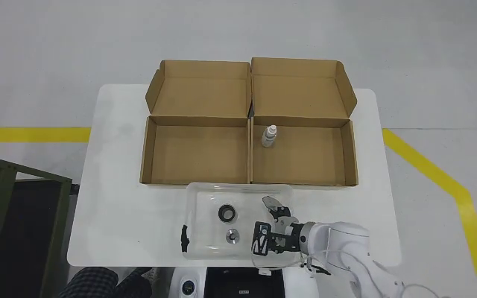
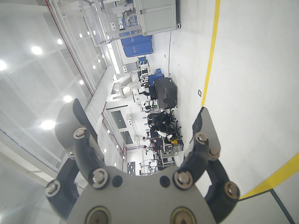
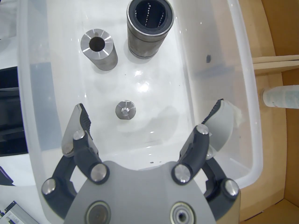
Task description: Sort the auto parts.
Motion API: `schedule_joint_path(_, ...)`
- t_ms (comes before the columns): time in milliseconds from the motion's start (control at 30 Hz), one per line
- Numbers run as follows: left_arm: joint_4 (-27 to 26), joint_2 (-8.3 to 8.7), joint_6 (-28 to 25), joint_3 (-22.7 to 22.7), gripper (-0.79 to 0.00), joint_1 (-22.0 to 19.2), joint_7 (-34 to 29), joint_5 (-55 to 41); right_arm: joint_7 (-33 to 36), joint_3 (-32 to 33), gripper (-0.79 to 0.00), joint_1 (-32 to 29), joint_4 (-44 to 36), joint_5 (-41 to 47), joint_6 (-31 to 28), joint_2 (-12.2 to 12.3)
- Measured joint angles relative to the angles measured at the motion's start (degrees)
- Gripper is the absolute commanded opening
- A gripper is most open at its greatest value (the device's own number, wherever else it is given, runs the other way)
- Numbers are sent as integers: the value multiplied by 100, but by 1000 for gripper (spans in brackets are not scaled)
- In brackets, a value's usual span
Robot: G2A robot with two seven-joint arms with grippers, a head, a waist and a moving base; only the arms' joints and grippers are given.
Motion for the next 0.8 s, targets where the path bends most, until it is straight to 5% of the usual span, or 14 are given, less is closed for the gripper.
schedule_joint_path(133, 0, 0, 0, 0, 0, 0, 0, 0, 92, -102, -25, 28, 43, -112, 2, 6)
schedule_joint_path(500, 0, 0, 0, 0, 0, 0, 0, 0, 260, -328, -246, 185, 224, -203, 25, 3)
schedule_joint_path(800, 0, 0, 0, 0, 0, 0, 0, 0, 399, -487, -579, 234, 236, -201, -33, 10)
